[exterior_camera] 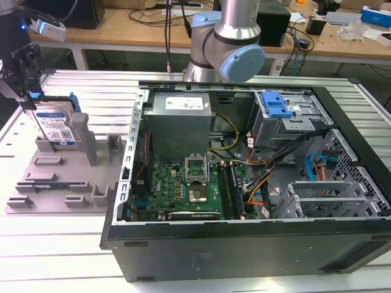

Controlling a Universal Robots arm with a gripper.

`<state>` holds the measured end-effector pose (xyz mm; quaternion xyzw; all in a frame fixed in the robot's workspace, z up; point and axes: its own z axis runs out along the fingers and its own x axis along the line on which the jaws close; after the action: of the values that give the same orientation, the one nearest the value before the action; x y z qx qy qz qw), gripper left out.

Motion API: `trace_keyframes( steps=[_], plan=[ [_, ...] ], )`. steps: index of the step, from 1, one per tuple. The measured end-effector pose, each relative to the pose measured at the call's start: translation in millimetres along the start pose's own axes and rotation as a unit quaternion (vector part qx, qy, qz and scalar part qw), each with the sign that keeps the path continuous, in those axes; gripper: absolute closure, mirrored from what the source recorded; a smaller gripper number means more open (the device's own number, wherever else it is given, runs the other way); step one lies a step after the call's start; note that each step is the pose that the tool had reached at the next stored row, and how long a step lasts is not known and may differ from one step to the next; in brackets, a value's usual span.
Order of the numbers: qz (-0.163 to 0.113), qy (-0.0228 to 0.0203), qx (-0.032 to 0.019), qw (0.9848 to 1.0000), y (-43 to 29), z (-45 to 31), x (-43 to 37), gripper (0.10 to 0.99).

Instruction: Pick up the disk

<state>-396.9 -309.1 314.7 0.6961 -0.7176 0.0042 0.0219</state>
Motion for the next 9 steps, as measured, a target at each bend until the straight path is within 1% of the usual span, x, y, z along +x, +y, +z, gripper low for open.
trace_keyframes(
  steps=[9],
  plan=[
    [-0.005,0.0015,0.0002,1.0000,-0.1,5.1,-2.6,0.604]
  ],
)
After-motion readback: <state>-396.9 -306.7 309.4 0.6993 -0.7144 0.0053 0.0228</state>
